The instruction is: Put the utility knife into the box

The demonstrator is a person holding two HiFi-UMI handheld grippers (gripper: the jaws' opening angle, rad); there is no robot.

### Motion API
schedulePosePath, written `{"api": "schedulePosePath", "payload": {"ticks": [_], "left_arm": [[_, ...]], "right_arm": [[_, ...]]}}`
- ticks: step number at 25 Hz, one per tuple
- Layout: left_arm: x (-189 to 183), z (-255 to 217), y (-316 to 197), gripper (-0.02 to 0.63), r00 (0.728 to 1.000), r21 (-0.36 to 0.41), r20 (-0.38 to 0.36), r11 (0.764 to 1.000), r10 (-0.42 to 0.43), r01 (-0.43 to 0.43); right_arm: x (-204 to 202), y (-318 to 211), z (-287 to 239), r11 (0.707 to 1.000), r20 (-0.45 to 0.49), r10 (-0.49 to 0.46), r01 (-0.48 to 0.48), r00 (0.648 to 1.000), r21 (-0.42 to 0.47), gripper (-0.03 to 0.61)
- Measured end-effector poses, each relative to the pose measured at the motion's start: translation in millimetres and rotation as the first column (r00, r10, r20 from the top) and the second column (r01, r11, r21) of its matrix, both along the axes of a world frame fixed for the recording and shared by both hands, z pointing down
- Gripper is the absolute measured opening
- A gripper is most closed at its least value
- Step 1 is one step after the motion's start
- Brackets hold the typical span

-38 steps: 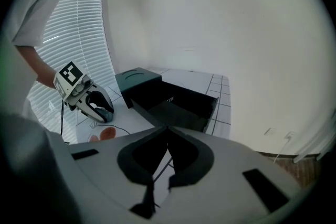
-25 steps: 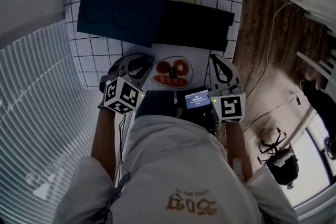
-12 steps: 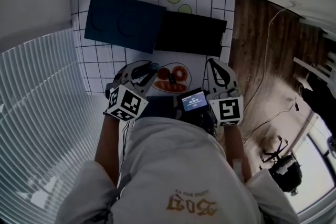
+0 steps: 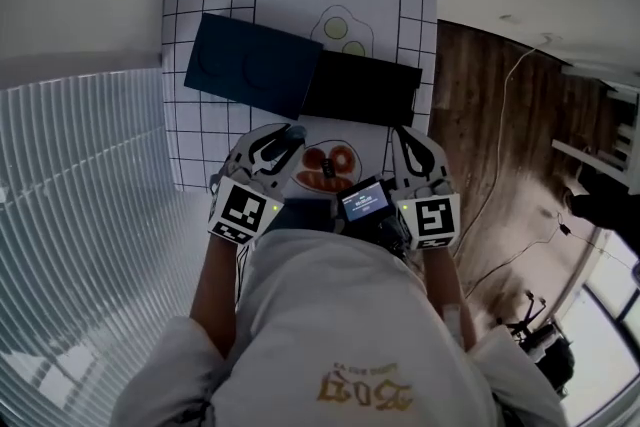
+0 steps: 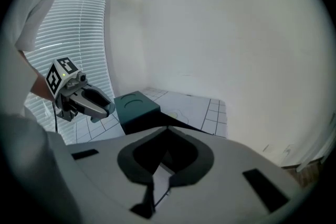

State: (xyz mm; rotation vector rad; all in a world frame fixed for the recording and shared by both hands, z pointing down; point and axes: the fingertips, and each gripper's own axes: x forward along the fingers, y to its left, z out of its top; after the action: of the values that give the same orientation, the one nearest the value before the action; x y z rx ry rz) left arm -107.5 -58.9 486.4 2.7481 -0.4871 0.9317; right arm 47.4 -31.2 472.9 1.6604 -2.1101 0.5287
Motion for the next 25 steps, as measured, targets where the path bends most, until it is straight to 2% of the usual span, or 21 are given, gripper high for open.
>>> {"api": "schedulePosePath", "payload": {"ticks": [5,13,18,25], "left_arm": [[7,-30,-6,0.135,0.996,0.042,-0.062,0.997,-0.058,0.061],[15,-66,-12,0.135,0.989,0.131,-0.111,0.985,-0.097,0.111],[20,-83,-13,0.135,0.986,0.163,-0.128,0.978,-0.106,0.127],[29,-87,-11,0.135,0.990,0.185,-0.116,0.977,-0.083,0.104]], "right_arm": [[1,-8,-22,0.999,0.002,-0.014,0.014,1.000,0.048,0.006],[2,-14,-51,0.992,-0.002,-0.045,0.045,0.999,0.118,0.006],[0,-14,-61,0.989,0.017,-0.053,0.050,0.998,0.141,0.006],[-1,-15,-66,0.985,0.026,-0.069,0.064,0.997,0.160,0.006]]}}
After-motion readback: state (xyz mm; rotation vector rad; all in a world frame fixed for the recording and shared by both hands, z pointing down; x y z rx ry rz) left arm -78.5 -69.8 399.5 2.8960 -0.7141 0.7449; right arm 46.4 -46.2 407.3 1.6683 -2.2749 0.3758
